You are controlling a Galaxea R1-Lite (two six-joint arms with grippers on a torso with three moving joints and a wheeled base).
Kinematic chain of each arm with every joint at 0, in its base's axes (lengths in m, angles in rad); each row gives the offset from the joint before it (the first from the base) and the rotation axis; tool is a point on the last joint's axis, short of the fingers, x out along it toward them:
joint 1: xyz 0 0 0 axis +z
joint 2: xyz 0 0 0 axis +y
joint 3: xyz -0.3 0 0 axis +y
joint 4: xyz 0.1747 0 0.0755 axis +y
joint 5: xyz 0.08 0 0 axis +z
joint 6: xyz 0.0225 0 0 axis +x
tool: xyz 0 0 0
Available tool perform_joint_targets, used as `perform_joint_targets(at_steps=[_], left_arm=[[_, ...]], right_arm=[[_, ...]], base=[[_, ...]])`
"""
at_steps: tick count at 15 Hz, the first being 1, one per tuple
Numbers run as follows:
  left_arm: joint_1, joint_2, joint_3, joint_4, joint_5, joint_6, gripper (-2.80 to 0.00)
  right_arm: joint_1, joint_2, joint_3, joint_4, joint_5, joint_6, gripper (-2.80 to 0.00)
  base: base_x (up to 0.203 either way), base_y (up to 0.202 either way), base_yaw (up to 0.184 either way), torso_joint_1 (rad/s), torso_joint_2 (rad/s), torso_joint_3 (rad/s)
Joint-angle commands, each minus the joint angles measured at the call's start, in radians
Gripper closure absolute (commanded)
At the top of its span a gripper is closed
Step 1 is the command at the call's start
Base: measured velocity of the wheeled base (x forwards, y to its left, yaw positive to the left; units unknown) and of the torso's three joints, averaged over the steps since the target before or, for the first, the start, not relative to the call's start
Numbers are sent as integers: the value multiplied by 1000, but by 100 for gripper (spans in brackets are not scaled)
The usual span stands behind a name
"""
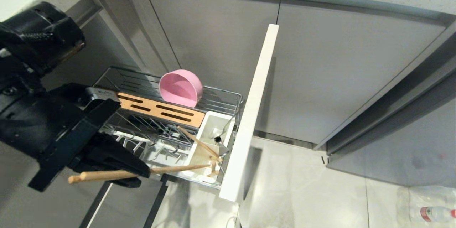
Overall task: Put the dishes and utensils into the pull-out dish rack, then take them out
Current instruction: Pick up the chopsticks and place it in the cupboard
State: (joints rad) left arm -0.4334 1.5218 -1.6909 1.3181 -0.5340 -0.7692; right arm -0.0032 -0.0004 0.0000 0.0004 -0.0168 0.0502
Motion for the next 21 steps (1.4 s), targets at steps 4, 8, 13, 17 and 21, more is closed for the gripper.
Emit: perform_joint_targets(at_steps=[4, 8, 13, 17, 21], left_arm=[[-1, 25, -7, -20, 65, -34, 0], [-2, 55, -4, -40, 65, -35, 0], [-7, 109, -3, -79, 65, -35, 0], [-25, 163, -4, -111, 69, -36, 0], [-45, 227, -19, -132, 117, -38, 0]], right_arm=[[0, 0, 2, 1, 0, 0, 0], [0, 0, 2, 0, 0, 0, 0], [0, 0, 2, 0, 0, 0, 0], [0, 0, 2, 0, 0, 0, 0], [0, 0, 2, 0, 0, 0, 0]], base=[[0, 0, 0, 0, 0, 0], [0, 0, 0, 0, 0, 0], [0, 0, 0, 0, 0, 0], [0, 0, 0, 0, 0, 0], [0, 0, 0, 0, 0, 0]])
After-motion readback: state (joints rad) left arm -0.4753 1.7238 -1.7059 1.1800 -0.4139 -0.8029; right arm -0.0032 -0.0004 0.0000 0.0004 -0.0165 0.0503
